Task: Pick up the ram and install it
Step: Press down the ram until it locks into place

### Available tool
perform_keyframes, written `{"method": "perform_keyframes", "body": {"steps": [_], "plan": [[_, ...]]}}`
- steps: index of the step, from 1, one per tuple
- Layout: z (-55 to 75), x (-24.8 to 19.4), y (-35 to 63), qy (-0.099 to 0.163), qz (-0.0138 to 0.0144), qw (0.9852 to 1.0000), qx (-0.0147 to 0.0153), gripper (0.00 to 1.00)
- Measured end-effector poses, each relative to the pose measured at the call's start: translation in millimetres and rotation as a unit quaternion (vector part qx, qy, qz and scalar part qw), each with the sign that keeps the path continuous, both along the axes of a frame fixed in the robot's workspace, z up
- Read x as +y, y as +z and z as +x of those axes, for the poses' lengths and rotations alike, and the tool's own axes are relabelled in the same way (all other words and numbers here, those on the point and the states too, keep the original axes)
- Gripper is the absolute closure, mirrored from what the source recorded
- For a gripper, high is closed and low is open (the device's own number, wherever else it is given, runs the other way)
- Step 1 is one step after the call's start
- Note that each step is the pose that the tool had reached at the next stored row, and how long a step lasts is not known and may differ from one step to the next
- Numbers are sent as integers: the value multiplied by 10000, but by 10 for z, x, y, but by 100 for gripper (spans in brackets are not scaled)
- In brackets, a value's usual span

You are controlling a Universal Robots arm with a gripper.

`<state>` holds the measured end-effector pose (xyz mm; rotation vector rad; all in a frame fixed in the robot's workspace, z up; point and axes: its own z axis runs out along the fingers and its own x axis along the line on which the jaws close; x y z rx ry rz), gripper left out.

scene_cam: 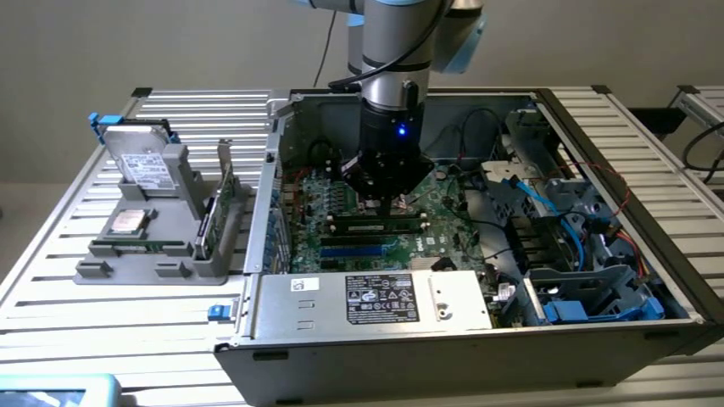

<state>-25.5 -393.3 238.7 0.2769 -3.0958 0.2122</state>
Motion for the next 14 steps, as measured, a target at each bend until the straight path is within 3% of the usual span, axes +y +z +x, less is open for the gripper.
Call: {"method": "perform_keyframes", "body": {"steps": [6,14], "plan": [[0,0,1,-284,-1,9996,-31,89],[0,-1,1,-306,0,9995,-34,89]]}}
